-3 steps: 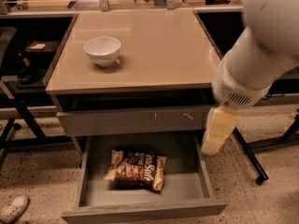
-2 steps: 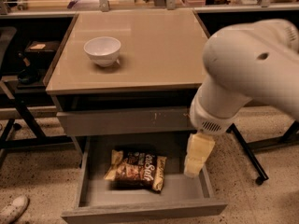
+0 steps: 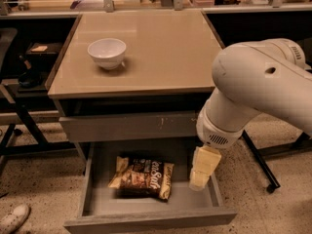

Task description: Pick brown chip bag from middle drawer and place on counter

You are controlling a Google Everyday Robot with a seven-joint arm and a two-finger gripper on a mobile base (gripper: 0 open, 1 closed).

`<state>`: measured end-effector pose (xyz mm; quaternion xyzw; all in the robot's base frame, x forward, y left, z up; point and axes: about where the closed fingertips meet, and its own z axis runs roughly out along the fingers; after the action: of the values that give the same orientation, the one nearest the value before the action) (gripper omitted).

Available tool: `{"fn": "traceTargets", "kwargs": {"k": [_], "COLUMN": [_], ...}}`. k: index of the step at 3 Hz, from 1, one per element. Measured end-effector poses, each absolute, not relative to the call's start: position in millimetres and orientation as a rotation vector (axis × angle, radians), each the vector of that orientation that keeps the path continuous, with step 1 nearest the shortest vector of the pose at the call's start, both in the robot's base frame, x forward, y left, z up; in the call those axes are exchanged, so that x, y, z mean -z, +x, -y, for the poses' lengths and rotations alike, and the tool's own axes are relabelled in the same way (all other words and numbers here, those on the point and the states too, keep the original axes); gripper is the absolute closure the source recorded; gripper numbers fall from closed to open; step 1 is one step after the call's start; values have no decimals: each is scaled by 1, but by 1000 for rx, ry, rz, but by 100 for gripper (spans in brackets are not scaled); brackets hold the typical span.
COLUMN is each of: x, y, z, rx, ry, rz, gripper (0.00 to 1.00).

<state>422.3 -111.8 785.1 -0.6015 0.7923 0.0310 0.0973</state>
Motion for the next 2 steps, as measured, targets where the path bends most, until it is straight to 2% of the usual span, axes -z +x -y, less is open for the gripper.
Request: {"fn": "traceTargets", "kwargs": {"k": [2], "x": [-683], "y": [453], "z": [69], "rx": [-173], "ry": [-1738], "rz": [-2379], "gripper": [0]}}
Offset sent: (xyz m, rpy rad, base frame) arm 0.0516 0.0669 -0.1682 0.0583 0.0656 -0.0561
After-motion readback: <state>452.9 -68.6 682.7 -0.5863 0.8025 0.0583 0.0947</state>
